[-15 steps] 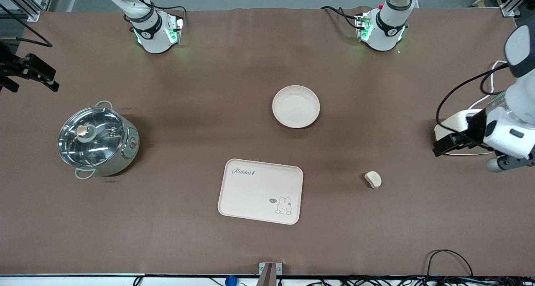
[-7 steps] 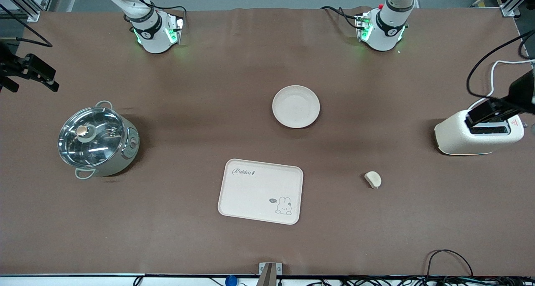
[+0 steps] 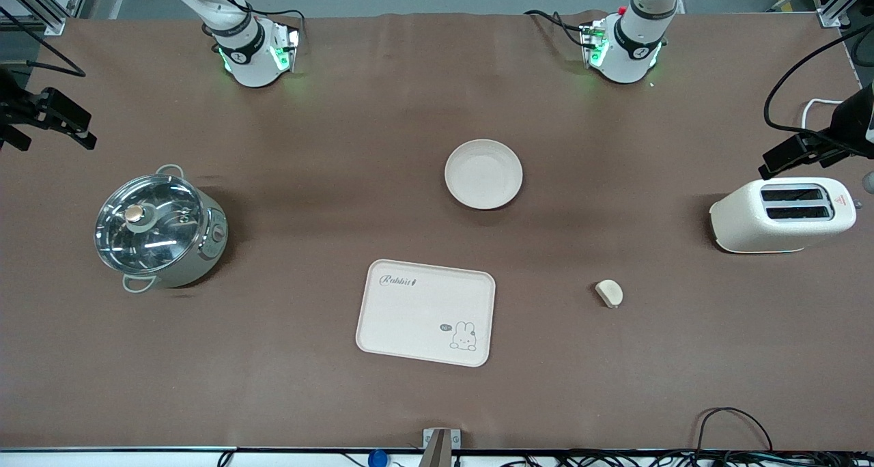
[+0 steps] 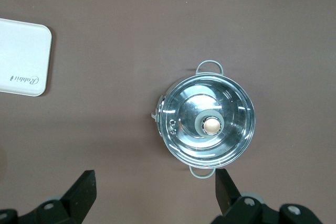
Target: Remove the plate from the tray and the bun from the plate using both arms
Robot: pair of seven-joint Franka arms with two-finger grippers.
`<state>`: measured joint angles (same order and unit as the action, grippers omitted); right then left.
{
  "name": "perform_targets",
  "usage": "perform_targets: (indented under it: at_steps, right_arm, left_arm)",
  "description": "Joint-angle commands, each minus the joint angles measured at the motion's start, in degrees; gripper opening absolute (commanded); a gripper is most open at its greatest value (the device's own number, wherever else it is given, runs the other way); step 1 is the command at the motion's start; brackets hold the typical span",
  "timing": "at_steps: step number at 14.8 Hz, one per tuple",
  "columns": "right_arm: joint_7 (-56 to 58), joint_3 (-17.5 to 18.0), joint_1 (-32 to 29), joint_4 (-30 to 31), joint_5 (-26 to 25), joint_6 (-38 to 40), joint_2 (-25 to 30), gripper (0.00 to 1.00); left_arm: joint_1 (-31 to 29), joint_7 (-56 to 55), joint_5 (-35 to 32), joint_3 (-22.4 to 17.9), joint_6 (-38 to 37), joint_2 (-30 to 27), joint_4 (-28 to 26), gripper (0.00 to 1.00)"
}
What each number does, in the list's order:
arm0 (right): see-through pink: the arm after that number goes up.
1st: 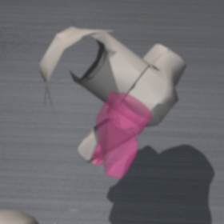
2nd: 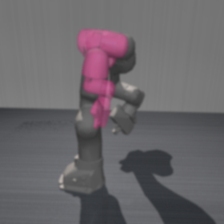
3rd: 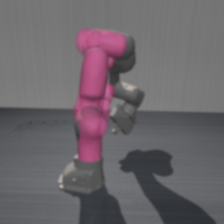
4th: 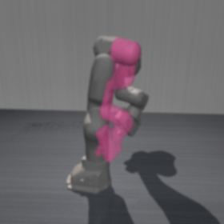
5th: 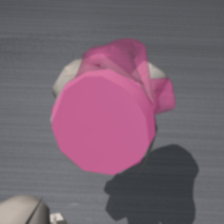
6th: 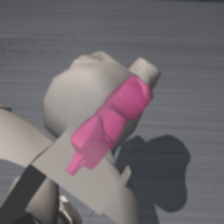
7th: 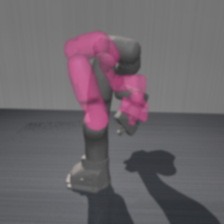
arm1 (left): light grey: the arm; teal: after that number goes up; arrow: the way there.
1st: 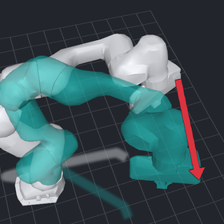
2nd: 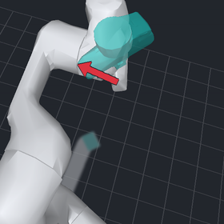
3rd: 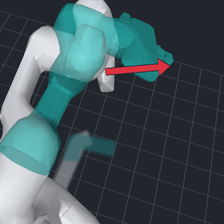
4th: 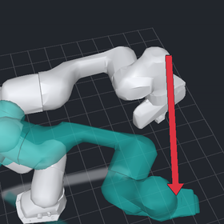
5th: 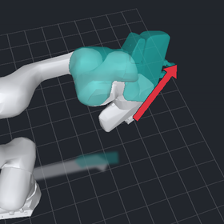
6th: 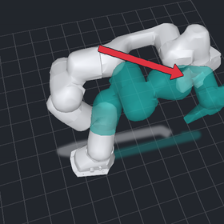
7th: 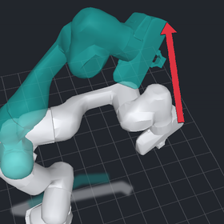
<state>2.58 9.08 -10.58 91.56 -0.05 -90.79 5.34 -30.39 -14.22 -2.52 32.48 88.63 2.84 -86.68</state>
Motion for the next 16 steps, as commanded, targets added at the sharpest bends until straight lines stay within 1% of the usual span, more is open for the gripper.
perform_targets:
  at_steps: [1,2,4,6,8,12,16]
  right_arm:
    - [0.58,-0.2,0.12,0.2,0.4,0.18,0.2,1.0]
    - [0.58,-0.2,0.12,0.11,0.4,0.09,0.2,1.0]
    - [0.58,-0.2,0.03,0.2,0.48,0.18,0.2,1.0]
    - [0.58,-0.2,0.03,0.2,0.57,0.18,0.2,1.0]
    - [0.58,-0.2,0.12,0.2,0.66,0.18,0.2,1.0]
    - [0.49,-0.2,0.03,0.2,0.66,0.26,0.2,1.0]
    - [0.49,-0.2,0.03,0.2,0.66,0.18,0.2,1.0]
  left_arm:
    - [9.71,0.69,1.37,-10.93,-0.74,-2.75,-1.12,1.0]
    - [11.48,1.12,1.37,-12.6,-0.74,-2.84,-0.86,1.0]
    - [17.53,1.21,1.29,-18.39,0.05,-2.84,-0.34,1.0]
    - [18.96,3.13,0.85,-20.52,2.24,-2.58,-0.07,1.0]
    - [20.72,9.72,0.67,-21.32,2.34,-1.44,2.21,1.0]
    - [21.16,9.66,0.58,-21.5,2.51,-0.9,3.79,1.0]
    - [21.6,8.16,0.67,-21.5,2.69,0.15,3.8,1.0]
